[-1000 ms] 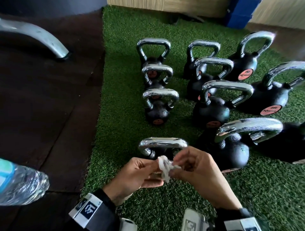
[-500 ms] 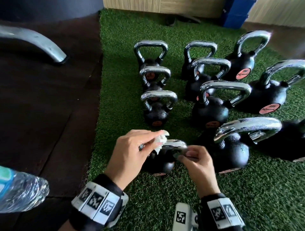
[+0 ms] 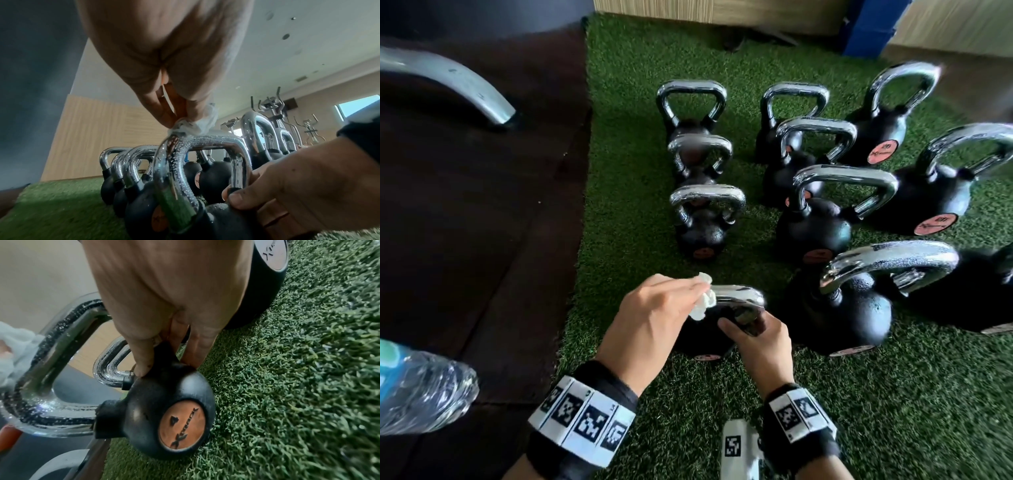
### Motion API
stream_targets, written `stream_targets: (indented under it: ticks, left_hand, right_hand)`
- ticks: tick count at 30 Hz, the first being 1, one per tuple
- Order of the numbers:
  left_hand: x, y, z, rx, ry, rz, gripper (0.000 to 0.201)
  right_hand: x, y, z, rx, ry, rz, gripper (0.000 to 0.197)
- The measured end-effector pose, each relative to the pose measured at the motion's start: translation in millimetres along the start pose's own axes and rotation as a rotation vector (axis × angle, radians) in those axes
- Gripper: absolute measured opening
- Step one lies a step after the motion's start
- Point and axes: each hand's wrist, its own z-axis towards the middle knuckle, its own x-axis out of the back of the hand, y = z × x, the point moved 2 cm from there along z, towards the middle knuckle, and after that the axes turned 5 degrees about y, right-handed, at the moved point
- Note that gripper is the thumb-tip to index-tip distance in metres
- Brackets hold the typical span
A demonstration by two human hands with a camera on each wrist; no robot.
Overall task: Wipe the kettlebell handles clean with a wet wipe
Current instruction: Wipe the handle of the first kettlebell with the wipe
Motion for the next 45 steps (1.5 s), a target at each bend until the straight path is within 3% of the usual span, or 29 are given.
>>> stream_targets:
  ticks: [3, 7, 12, 16, 20, 26, 30, 33, 35, 40, 43, 45]
  left_hand:
    - [2, -5, -7, 0.011, 0.008, -0.016, 0.037]
    - [5, -30, -23, 0.270, 0.165, -0.197, 0.032]
    - [-8, -35, -32, 0.307, 0.232, -0.232, 0.029]
    - [-23, -56, -44, 0.501, 0.200, -0.393, 0.034]
    - [-42, -62, -57, 0.495, 0.240, -0.343, 0.036]
    - [-77, -59, -76, 0.752, 0.242, -0.396, 0.030]
    - [-83, -69, -67, 0.899, 0.265, -0.549, 0.033]
    - [-77, -75, -41, 0.900, 0.213, -0.654, 0.021]
    - [-77, -75, -22, 0.852, 0.146, -0.573, 0.021]
    - [-88, -58, 15, 0.790, 0.025, -0.429, 0.005]
    - [-87, -57, 24, 0.752, -0.099, -0.392, 0.011]
    - [-86, -60, 28, 0.758, -0.154, -0.350, 0.018]
  right_hand:
    - [1, -1, -1, -0.007, -0.006, 0.013, 0.028]
    - [1, -2, -2, -0.043, -0.006, 0.032, 0.030]
    - [2, -1, -1, -0.042, -0.010, 0.044, 0.026]
    - [3, -2, -1, -0.036, -0.012, 0.041, 0.026]
    - [4, -2, -2, -0.036, 0.004, 0.044, 0.026]
    - [4, -6, -5, -0.036, 0.029, 0.008, 0.028]
    - [6, -12, -15, 0.012, 0.069, -0.119, 0.032]
    - [10, -6, -33, 0.078, 0.048, -0.196, 0.035]
    - [10, 1, -46, 0.150, 0.027, -0.228, 0.032]
    - [8, -8, -58, 0.486, 0.002, -0.338, 0.034]
    - [9, -23, -35, 0.393, -0.027, -0.280, 0.016]
    - [6, -25, -13, 0.227, -0.120, -0.280, 0.036]
